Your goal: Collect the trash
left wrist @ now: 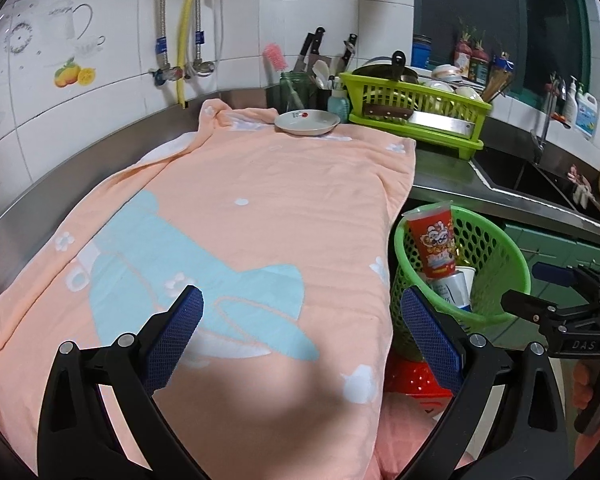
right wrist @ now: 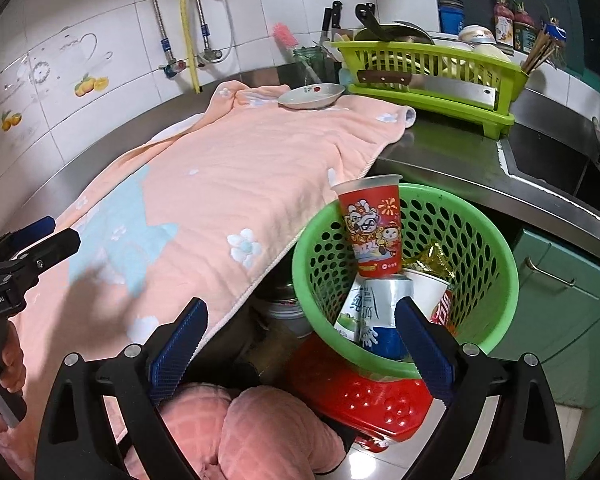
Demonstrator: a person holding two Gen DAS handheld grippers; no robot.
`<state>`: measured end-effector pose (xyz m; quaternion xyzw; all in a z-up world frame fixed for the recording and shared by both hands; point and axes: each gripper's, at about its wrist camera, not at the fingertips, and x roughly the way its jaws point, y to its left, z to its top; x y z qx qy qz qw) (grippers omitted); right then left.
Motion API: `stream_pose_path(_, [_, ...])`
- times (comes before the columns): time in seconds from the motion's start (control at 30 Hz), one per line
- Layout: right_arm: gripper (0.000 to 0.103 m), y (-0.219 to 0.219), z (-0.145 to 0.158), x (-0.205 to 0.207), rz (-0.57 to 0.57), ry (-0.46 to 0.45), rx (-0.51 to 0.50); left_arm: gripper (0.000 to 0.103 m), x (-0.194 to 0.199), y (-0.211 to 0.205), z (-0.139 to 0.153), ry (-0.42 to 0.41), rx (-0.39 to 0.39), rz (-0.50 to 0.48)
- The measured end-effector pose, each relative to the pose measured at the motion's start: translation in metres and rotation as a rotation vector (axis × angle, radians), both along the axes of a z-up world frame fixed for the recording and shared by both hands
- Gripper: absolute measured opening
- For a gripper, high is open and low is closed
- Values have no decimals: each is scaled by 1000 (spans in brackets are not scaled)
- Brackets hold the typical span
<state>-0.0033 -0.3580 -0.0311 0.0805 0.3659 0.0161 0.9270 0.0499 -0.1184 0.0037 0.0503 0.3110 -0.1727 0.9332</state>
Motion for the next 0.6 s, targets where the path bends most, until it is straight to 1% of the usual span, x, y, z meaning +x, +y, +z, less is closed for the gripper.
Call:
stream_pose_path(0.27, [92, 6, 3, -3, 3, -10, 1, 98, -6, 10, -2, 4, -13, 27])
stream_pose_path(0.6, [92, 9, 5, -7, -2, -12, 3, 98, -10, 14, -3, 10, -19, 27])
